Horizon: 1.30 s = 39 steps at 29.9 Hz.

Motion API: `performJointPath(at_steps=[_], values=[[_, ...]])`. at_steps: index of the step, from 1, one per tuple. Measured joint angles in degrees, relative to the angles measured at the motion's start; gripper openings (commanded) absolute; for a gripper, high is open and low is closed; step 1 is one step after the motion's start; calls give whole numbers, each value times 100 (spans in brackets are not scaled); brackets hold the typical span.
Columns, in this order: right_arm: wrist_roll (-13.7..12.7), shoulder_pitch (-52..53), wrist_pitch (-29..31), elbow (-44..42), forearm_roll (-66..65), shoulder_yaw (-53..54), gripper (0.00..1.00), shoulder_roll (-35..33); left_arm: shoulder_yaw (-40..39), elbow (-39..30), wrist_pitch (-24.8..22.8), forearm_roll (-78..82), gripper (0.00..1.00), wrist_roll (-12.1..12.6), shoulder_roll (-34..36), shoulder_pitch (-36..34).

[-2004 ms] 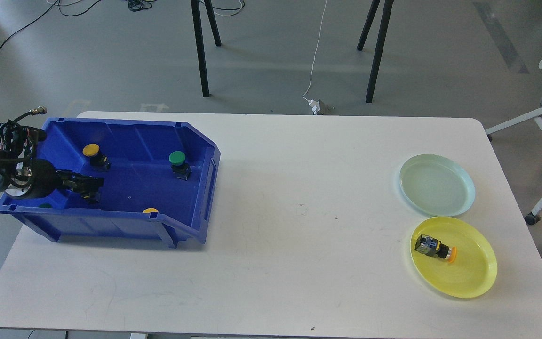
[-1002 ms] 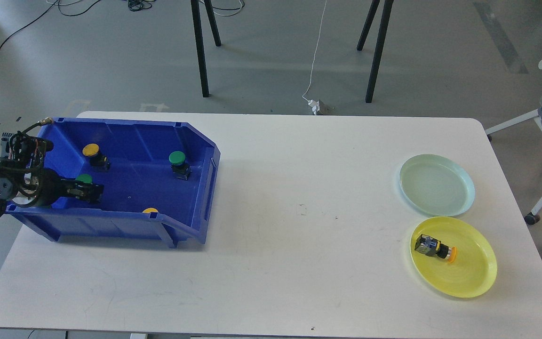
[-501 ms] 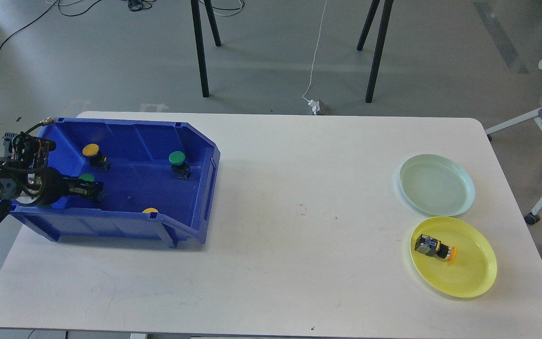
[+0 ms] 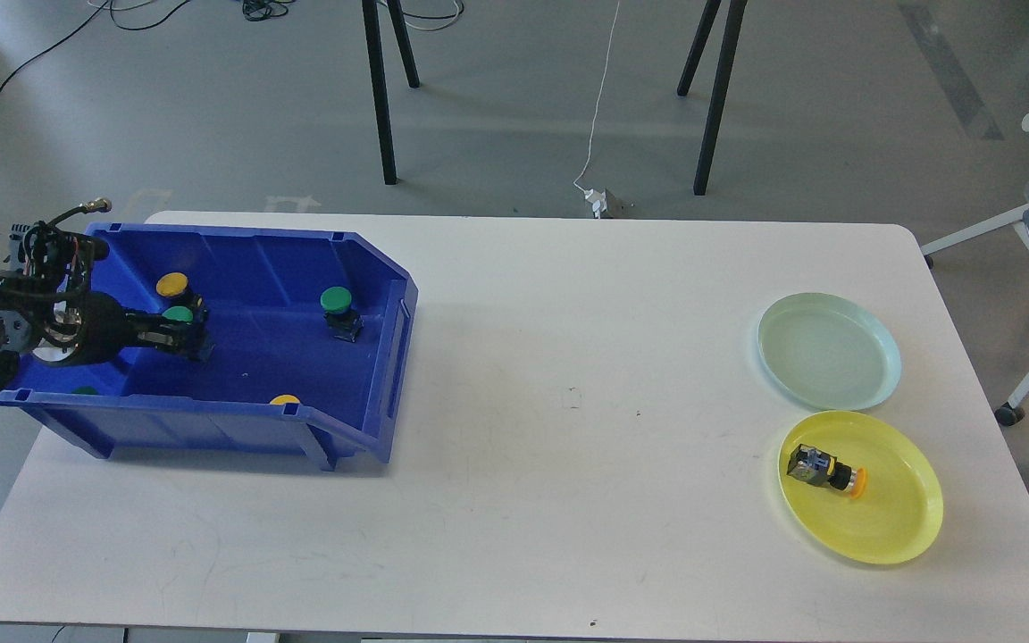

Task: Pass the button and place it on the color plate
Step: 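Lift the green button out of the bin toward the right gripper, then grasp the green button with the right gripper, release with the left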

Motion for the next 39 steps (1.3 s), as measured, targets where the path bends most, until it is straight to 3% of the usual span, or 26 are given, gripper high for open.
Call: performJointPath(at_steps=[4,8,11,14,16,19,23,32,39], values=[[0,0,-7,-1,-3,-11,99,0,-154,-1698,-512,-781,5,1,1094,-351],[0,-57,-9,8,-202,-157,99,0,-553,-3397,-639,-1913,5,1,1961,-491],[0,-133,-53,63,-839,-522,99,23,-1012,-4363,-647,-2846,5,1,2046,-494],[0,-112,-196,206,-1580,-1060,99,379,-1249,-4812,-648,-4011,5,1,1517,-502],[0,-11,-402,259,-1846,-1440,99,727,-1290,-4740,-649,-4561,5,0,948,-515],[0,444,-792,213,-2002,-2059,99,1404,-1296,-4055,-648,-4850,5,1,33,-498],[0,925,-1305,87,-2052,-2714,99,2368,-1267,-3415,-648,-4903,5,1,-680,-346],[0,2932,-2758,-679,-2055,-4561,99,3250,-1294,-3157,-647,-5186,6,0,-851,-252],[0,3758,-2931,-1215,-1992,-5097,99,3852,-1299,-3126,-647,-5192,6,0,-852,-252]])
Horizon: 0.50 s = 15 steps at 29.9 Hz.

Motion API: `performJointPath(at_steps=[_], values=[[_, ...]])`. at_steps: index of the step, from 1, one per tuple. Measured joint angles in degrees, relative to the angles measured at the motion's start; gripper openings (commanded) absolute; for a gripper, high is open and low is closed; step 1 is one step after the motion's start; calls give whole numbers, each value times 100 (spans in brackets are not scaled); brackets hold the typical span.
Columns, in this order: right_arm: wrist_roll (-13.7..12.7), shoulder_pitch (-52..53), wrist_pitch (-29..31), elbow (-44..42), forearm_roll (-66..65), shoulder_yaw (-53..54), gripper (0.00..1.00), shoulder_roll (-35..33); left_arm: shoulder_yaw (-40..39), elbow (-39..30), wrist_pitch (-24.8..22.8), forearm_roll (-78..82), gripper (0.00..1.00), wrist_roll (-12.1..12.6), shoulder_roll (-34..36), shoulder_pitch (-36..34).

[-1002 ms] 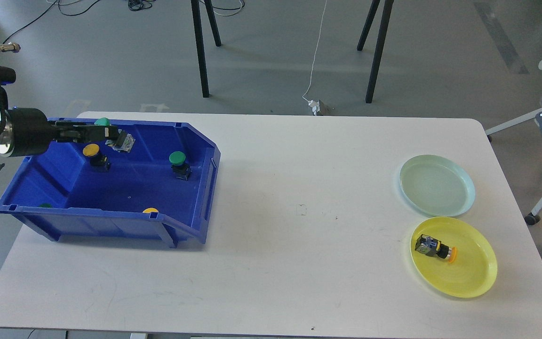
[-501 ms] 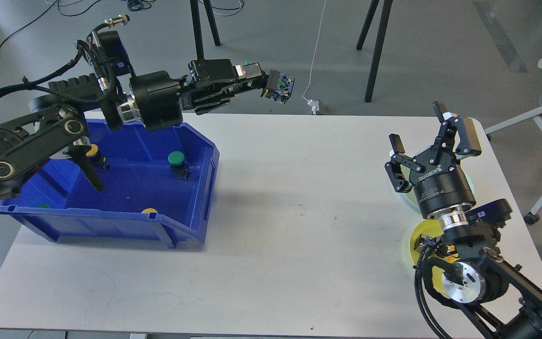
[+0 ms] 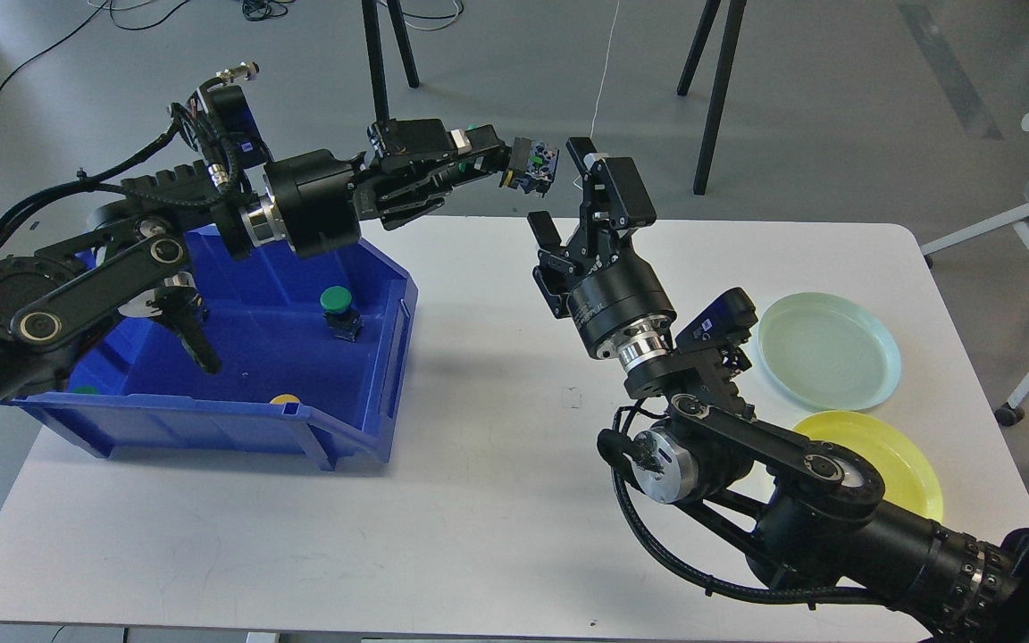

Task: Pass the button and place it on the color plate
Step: 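Grasp the green button with the right gripper, release with the left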

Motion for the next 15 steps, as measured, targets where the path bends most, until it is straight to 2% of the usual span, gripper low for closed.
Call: performJointPath(at_steps=[10,13,15], values=[[0,77,-2,-62,16,104,97,190,-9,49,0,-4,6,0,0,4],[0,46,-1,-30,24,213,91,190,-9,61,0,-16,6,-1,-4,3],[0,41,-1,-10,27,236,78,190,-9,74,0,-17,6,-1,-8,2]])
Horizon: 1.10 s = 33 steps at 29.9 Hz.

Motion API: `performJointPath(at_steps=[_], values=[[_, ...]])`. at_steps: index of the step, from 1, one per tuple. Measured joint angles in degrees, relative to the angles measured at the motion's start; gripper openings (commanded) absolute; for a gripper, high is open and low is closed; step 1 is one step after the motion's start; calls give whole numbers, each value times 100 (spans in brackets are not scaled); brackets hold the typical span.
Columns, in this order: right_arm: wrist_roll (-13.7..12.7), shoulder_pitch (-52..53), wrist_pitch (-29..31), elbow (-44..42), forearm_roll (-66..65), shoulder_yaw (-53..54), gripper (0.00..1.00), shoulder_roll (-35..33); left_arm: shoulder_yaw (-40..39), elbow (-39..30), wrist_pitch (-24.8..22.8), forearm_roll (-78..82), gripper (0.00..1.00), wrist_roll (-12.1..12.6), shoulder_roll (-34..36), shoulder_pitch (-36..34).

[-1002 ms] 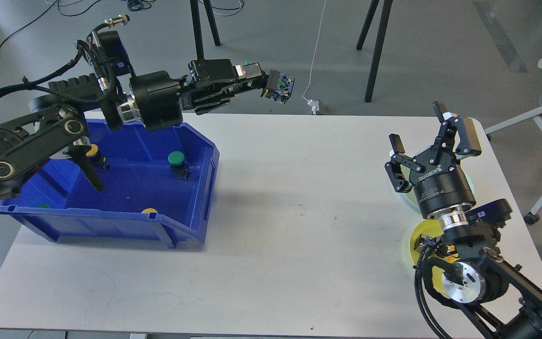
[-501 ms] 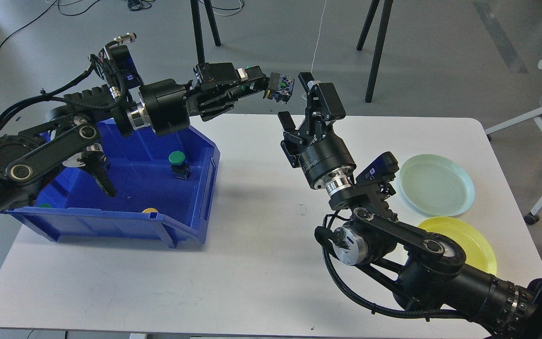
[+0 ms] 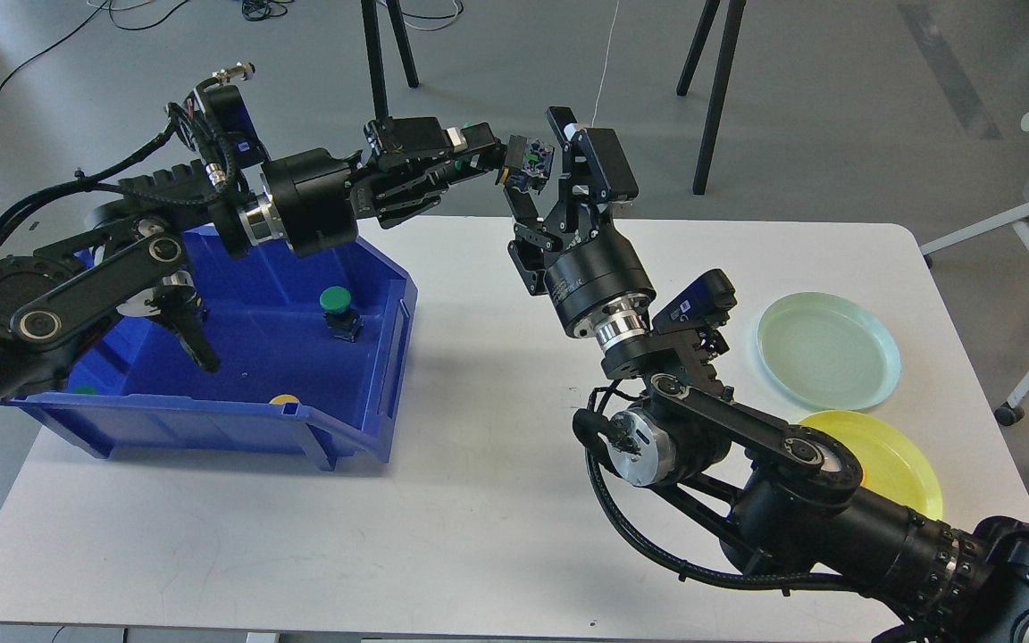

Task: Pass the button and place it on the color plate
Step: 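Grasp the green button with the right gripper, release with the left, then carry the green button with the right gripper onto the pale green plate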

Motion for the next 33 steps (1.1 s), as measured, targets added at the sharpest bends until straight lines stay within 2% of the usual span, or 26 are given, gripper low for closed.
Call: performJointPath(at_steps=[8,9,12,14,15,16,17,20,24,28,33], values=[[0,43,1,25,-14,-49,17,0,0,52,0,-2,7,-1,-1,-16],[-1,44,1,31,-14,-49,13,0,-3,52,0,-5,7,-5,-1,-20],[-4,46,1,52,-15,-29,10,0,-15,50,0,-11,10,-10,-2,-25],[-6,46,1,57,-15,-16,9,0,-14,49,0,-12,23,-11,-3,-28],[-6,46,0,65,-15,-11,8,0,-14,49,0,-12,41,-11,-3,-27],[-6,47,0,75,-15,-5,7,0,-14,49,0,-12,68,-11,-4,-26],[-6,47,0,80,-15,-2,6,0,-15,50,0,-12,86,-11,-7,-25],[-6,55,0,94,-12,5,5,0,-16,69,0,-115,86,-11,-20,-10],[-5,67,1,126,-6,8,4,2,-4,97,0,-286,93,6,-27,6],[-4,7,3,271,-4,8,4,-11,-3,151,0,-328,94,9,-46,6],[19,-372,4,600,-4,195,4,-632,-11,189,0,-334,94,14,-54,6]])
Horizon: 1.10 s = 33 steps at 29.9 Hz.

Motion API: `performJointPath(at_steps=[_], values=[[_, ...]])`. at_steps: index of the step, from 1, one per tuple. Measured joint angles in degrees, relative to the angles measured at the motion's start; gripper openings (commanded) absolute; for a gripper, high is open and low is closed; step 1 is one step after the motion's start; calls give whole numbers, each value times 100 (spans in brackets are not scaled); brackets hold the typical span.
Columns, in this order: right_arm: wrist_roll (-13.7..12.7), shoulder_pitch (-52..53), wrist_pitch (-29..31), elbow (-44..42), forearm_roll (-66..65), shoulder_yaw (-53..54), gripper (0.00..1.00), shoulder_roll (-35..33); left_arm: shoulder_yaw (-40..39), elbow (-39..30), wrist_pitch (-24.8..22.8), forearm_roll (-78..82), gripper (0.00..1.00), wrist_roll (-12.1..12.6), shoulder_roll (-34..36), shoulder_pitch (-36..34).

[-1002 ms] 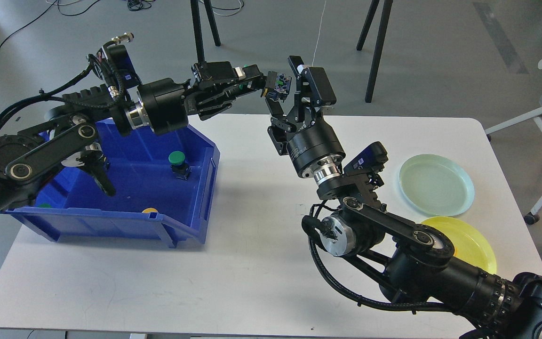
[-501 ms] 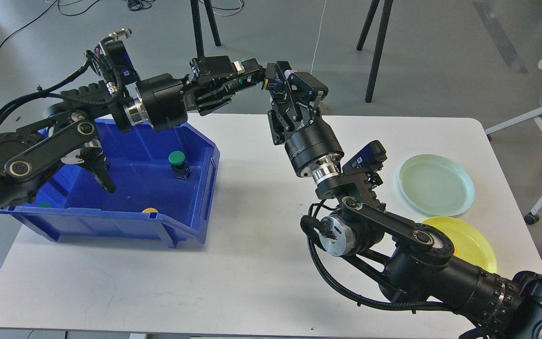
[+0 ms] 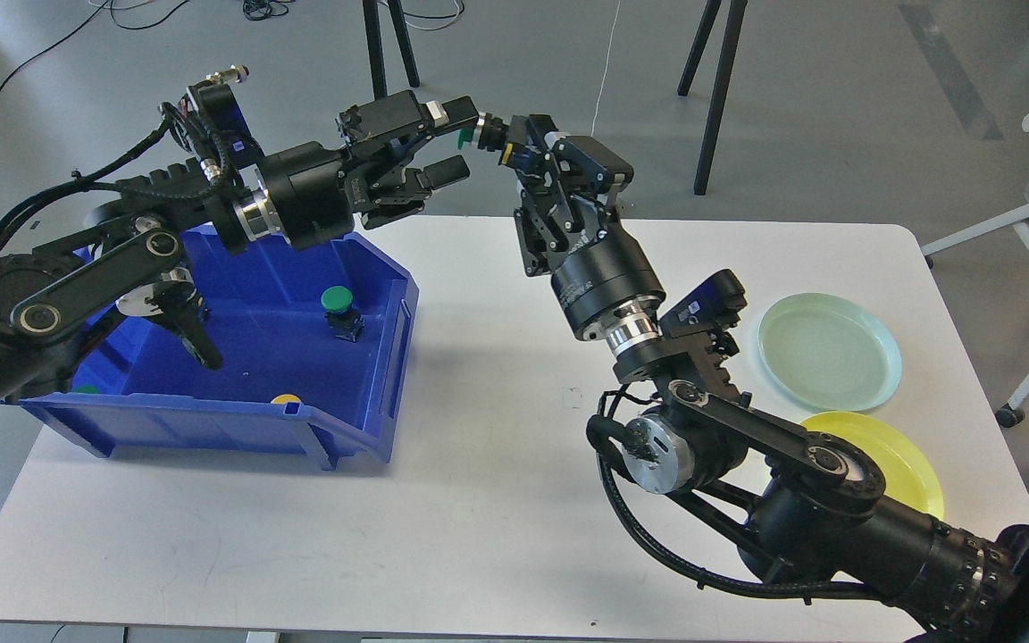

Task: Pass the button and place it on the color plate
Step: 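Carry the green button with the right gripper onto the pale green plate, then open the right gripper and lift it away from the plate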

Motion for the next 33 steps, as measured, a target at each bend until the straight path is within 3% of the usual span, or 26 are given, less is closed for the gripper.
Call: performJointPath(at_steps=[7,12,15,21,23,26,27,28,29,30,33], values=[[-18,-1041,-4,86,266,1202,4,-1109,-6,2,0,-1,94,-13,-8,-2],[-125,-1304,-4,-566,864,1525,4,-1741,-6,10,0,-10,94,-14,-9,-2],[-544,-1315,-4,-1034,943,1518,4,-1825,-6,53,0,-32,94,-14,-9,3],[-1842,-1166,-4,-2332,970,1270,5,-1698,-6,67,0,-44,94,-14,-15,4],[-2027,-1111,-3,-2669,1005,1230,9,-1540,-6,67,0,-44,94,-14,-18,4],[-2104,-1077,-2,-2939,1060,1216,26,-1389,-6,70,0,-45,94,-14,-18,4],[-2111,-1076,-2,-2970,1069,1227,36,-1372,-6,73,0,-45,94,-14,-18,4],[-2113,-1074,-3,-2983,1075,1256,55,-1362,-6,74,0,-44,94,-14,-18,4],[-2113,-1073,-3,-2984,1077,1279,86,-1355,-6,75,0,-44,94,-14,-18,3],[-2111,-1073,-2,-2983,1079,1297,99,-1349,-6,75,0,-45,94,-14,-18,3],[-2088,-1073,-3,-2949,1085,1328,100,-1340,-6,76,0,-45,94,-14,-18,-5]])
